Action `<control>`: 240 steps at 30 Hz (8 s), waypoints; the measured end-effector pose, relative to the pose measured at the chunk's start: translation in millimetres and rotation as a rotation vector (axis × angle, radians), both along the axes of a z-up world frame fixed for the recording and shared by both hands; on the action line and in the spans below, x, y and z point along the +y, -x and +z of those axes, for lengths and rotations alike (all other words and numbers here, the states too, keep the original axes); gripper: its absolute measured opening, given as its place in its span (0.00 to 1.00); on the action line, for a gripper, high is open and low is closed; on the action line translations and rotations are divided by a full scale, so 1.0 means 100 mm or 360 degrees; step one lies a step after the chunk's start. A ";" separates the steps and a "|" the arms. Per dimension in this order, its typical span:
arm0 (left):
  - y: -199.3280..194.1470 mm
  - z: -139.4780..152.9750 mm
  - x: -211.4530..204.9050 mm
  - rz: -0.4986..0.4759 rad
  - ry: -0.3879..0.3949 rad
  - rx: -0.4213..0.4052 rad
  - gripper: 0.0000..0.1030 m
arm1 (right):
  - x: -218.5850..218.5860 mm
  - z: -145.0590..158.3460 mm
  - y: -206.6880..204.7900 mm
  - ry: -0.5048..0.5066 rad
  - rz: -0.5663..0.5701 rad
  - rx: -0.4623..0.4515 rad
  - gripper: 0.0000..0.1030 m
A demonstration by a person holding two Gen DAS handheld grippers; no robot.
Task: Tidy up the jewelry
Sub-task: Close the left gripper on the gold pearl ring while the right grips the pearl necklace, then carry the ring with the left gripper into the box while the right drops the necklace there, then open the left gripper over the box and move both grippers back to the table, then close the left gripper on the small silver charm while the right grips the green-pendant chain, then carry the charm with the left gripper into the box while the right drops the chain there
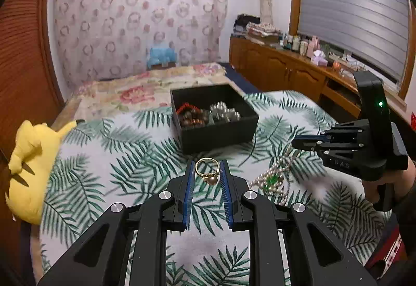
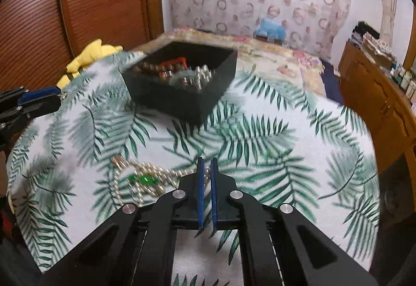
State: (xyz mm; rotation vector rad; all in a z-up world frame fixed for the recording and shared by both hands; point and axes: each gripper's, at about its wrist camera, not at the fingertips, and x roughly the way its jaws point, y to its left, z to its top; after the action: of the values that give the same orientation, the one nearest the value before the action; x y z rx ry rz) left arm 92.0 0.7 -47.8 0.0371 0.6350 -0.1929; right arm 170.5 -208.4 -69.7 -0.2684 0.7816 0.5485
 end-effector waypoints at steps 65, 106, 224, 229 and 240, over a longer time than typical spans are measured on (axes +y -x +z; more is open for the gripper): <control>-0.88 0.10 0.00 0.0027 -0.0042 -0.0005 0.18 | 0.54 0.96 -0.91 -0.0098 0.0041 -0.0152 0.06; -0.48 -0.19 -0.22 -0.0094 -0.0029 0.0121 0.69 | -0.10 -0.20 0.16 -0.0069 0.0164 0.0068 0.29; -1.49 -0.18 -0.06 0.0058 -0.0126 0.0127 0.13 | 0.16 0.30 -1.00 -0.0185 -0.0075 -0.0073 0.42; -1.61 -0.17 -0.09 0.0077 -0.0137 0.0142 0.13 | 0.01 0.27 -0.96 -0.0196 -0.0102 -0.0076 0.47; -1.59 -0.12 -0.11 0.0106 -0.0132 0.0151 0.39 | -0.10 0.17 -0.83 -0.0229 -0.0166 -0.0077 0.54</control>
State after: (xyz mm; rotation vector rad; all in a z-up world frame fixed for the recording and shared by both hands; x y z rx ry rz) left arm 250.7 -9.9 -60.1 0.0869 0.7376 -0.1047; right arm 253.4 -218.1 -52.6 -0.1069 0.7017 0.4956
